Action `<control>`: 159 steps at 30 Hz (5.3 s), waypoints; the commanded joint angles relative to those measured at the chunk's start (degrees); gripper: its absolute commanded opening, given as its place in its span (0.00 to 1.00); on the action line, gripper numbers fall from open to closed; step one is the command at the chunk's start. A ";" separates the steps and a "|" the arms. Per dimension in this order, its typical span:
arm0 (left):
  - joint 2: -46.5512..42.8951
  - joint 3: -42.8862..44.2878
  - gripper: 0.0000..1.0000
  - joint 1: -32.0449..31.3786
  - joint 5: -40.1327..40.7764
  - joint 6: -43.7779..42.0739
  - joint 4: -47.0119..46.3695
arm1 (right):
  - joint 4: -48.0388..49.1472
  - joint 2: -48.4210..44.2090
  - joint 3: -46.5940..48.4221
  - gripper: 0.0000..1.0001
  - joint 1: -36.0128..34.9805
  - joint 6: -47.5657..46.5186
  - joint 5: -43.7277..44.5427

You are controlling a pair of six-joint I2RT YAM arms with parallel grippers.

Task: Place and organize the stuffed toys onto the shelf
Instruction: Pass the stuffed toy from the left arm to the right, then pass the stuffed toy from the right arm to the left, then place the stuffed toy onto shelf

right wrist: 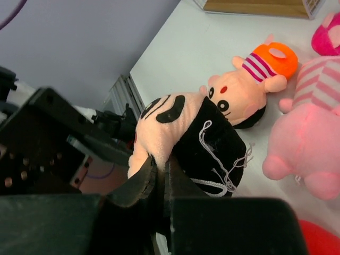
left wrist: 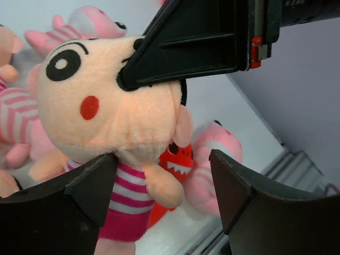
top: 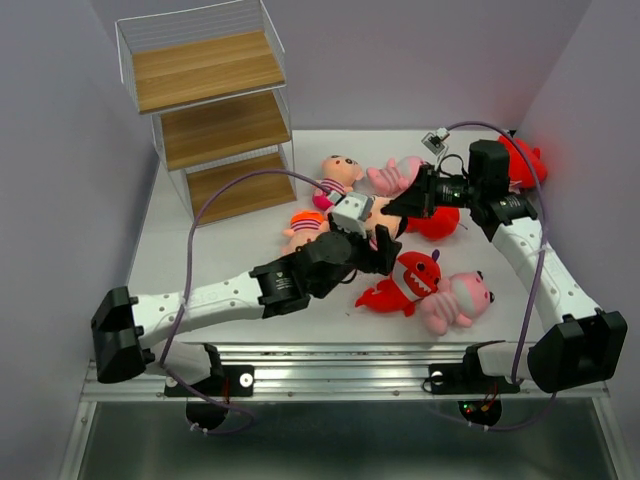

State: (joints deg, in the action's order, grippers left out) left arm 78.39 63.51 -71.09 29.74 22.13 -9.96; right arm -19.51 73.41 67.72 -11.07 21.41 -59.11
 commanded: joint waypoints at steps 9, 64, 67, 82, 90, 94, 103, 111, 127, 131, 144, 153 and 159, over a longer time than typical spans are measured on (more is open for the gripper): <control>-22.92 -17.80 0.87 16.07 -33.51 11.89 -7.02 | -0.18 -2.30 -1.98 0.01 0.52 -19.56 -20.15; -17.92 -34.24 0.80 17.65 -49.69 19.27 -30.03 | 0.08 0.07 1.09 0.01 0.52 -22.38 -32.73; -17.39 -34.59 0.80 17.74 -48.90 19.27 -29.95 | 0.08 -0.54 2.23 0.01 0.52 -21.76 -33.43; -17.22 -33.62 0.80 17.65 -51.88 19.79 -33.28 | 0.26 -0.20 0.21 0.01 0.52 -22.64 -33.79; -15.99 -33.45 0.69 17.04 -52.41 21.46 -36.71 | 0.26 0.69 -0.05 0.01 0.52 -23.25 -33.44; -15.46 -33.45 0.56 16.95 -52.68 22.43 -37.94 | 0.26 0.69 -0.49 0.01 0.52 -23.61 -33.09; -17.91 -33.97 0.00 16.95 -50.66 21.12 -37.69 | 0.08 0.07 -2.24 0.08 0.52 -23.96 -29.14; -26.70 -34.50 0.00 16.95 -42.75 13.29 -20.29 | -0.18 -2.48 -4.09 0.43 0.52 -24.57 -20.00; -38.40 -31.97 0.00 22.20 -22.02 8.37 8.71 | -5.01 -3.80 -3.55 1.00 0.52 -32.74 7.43; -36.03 -28.62 0.00 29.49 -19.19 7.05 15.65 | -4.84 -3.36 -8.56 1.00 2.45 -35.03 9.19; -19.35 -15.97 0.00 40.33 -10.32 5.82 17.08 | -0.62 -0.55 -15.69 1.00 7.20 -35.03 2.07; -10.99 -13.50 0.00 41.38 -7.15 5.21 13.04 | -0.62 -1.42 -17.27 1.00 9.31 -35.74 -0.56; -9.05 -14.20 0.00 43.22 -3.11 0.30 12.59 | -0.71 -3.00 -17.80 1.00 9.84 -35.74 -1.80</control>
State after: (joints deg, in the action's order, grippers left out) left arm 69.52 46.96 -29.23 21.67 26.83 5.78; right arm -22.39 72.75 50.59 -1.69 -13.34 -58.61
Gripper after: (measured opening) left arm 0.052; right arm 0.998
